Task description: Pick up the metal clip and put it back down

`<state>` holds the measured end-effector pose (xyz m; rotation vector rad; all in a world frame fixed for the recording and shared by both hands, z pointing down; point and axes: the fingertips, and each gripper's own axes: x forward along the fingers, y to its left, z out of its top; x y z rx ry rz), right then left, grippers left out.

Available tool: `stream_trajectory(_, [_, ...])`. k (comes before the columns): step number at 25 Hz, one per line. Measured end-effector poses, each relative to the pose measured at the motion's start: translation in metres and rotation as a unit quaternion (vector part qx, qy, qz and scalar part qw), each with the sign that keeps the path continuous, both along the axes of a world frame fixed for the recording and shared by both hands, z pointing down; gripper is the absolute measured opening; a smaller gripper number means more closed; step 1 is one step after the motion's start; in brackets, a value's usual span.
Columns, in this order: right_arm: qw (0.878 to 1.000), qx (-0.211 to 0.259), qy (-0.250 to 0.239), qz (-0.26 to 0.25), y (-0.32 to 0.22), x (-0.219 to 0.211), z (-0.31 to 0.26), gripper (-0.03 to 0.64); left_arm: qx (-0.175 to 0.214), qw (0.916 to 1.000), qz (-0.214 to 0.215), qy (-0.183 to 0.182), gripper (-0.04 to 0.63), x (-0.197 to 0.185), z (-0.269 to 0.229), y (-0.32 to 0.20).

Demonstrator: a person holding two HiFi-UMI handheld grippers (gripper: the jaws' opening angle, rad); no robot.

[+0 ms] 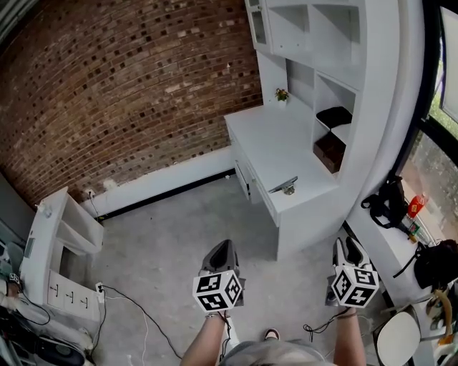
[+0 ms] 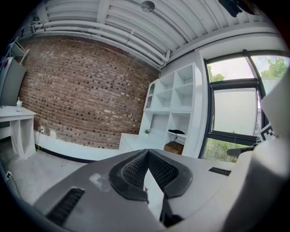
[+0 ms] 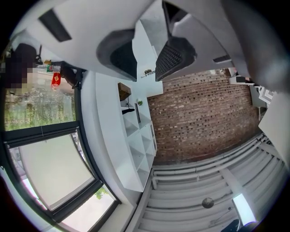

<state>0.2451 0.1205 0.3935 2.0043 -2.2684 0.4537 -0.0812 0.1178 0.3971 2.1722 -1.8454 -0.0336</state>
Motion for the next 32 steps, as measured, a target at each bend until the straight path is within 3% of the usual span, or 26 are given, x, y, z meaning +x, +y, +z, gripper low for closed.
stream_trajectory(16, [1.000, -0.021, 0.003, 0.002, -0.057, 0.001, 0.022, 0.132, -0.014, 0.9998, 0.010, 0.009, 0.011, 0.003, 0.016, -0.073])
stream_trajectory(32, [0.999, -0.006, 0.012, 0.043, -0.191, -0.014, 0.002, 0.131, -0.008, 0.9986, 0.051, 0.016, 0.011, -0.008, 0.005, -0.232])
